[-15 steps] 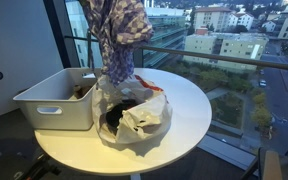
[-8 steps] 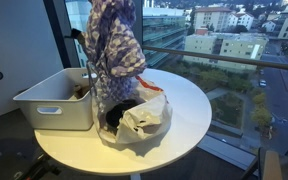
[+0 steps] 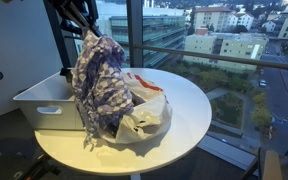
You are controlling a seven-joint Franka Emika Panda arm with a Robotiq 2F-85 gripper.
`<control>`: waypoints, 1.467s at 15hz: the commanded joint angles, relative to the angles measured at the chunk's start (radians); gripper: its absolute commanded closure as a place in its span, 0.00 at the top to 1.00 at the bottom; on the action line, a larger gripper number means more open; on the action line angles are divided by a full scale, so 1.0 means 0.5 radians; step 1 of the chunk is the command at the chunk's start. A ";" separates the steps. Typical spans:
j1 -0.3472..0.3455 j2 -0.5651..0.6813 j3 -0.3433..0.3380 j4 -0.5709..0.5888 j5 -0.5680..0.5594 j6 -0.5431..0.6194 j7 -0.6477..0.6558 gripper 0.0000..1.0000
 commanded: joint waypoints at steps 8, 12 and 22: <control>-0.168 -0.008 0.002 -0.260 -0.510 0.644 0.148 0.07; -0.250 0.080 -0.020 -0.222 -0.856 0.838 0.294 0.06; -0.070 0.196 -0.119 -0.354 -0.560 0.905 0.211 0.06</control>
